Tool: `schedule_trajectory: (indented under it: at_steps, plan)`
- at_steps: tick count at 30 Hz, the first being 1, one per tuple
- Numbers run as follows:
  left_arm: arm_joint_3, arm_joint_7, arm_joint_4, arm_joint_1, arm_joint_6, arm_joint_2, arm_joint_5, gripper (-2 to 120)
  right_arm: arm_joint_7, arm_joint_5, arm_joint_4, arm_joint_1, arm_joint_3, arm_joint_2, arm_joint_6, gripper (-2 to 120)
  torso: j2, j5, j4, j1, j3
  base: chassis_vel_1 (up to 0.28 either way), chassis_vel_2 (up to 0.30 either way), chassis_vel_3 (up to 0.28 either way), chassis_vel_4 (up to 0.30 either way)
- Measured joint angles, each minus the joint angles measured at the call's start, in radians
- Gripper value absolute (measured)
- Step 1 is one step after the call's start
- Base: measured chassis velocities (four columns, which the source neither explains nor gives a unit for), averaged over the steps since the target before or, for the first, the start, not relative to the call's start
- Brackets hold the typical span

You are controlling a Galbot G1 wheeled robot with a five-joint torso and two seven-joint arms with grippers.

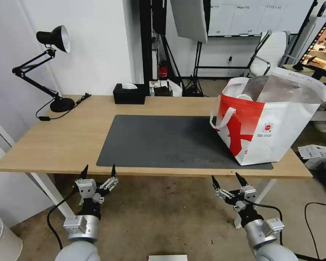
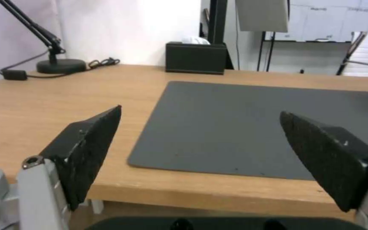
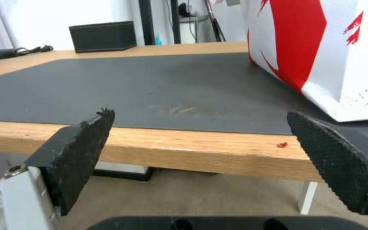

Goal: Pick up the trash from the table and place it into the takeout bag.

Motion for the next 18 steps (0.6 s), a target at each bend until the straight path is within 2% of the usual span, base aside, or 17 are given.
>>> schedule_trajectory:
  at_steps: [18]
  plan:
    - [0.004, 0.003, -0.004, -0.003, 0.009, 0.003, -0.01, 100, 0.0, 0.0, 0.0, 0.0, 0.0, 0.0, 0.0, 100, 0.0, -0.0001, 0.0001, 0.0, 0.0, 0.0, 0.0, 0.0, 0.0]
